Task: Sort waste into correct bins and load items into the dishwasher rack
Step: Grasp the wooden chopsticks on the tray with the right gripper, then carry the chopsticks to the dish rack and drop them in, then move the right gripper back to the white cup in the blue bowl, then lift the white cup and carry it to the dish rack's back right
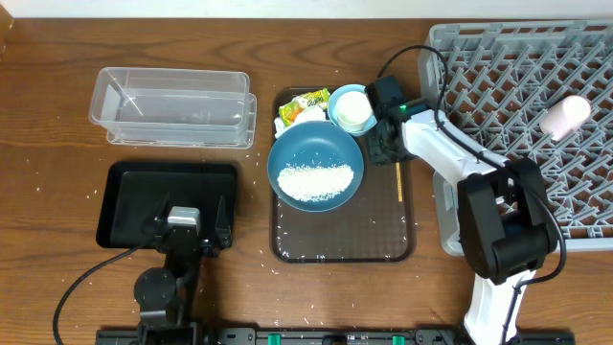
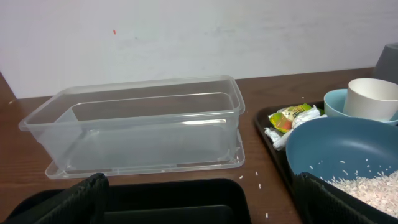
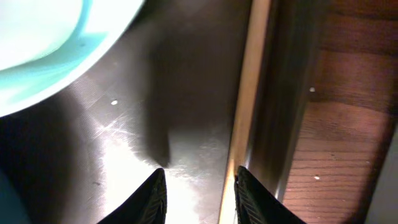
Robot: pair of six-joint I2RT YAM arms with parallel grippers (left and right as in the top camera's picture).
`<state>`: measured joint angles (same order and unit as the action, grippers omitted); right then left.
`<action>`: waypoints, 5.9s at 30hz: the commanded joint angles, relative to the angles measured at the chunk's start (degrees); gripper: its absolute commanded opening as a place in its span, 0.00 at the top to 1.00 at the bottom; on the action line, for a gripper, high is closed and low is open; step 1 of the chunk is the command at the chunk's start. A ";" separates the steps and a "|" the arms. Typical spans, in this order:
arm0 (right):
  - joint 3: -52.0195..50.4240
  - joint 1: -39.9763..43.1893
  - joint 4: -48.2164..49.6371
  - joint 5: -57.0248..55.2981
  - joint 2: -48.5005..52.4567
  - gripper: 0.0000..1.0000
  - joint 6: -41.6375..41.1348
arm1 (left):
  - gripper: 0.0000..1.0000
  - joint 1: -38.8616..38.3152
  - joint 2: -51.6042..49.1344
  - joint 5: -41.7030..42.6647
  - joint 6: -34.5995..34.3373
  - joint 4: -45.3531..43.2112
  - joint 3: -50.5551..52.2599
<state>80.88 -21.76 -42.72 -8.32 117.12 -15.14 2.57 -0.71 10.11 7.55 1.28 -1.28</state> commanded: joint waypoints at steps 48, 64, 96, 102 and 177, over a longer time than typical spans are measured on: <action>22.21 9.94 -17.81 1.16 -1.16 0.99 4.50 | 0.04 0.24 0.04 0.57 0.35 1.88 1.05; 26.73 26.36 -16.63 18.21 -2.62 0.99 20.85 | 0.03 0.24 0.04 0.57 0.35 1.88 1.05; 23.56 16.55 -13.46 31.98 -2.51 0.43 16.65 | 0.04 0.24 0.04 0.57 0.35 1.88 1.05; 23.56 7.39 -12.31 22.01 -2.36 0.35 14.60 | 0.04 0.24 0.04 0.57 0.35 1.88 1.05; 27.76 -9.55 -6.95 -0.96 3.39 0.99 4.46 | 0.04 0.24 0.04 0.57 0.35 1.88 1.05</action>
<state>105.45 -30.83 -49.08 -8.03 125.86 -10.09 2.57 -0.71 10.11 7.55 1.26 -1.28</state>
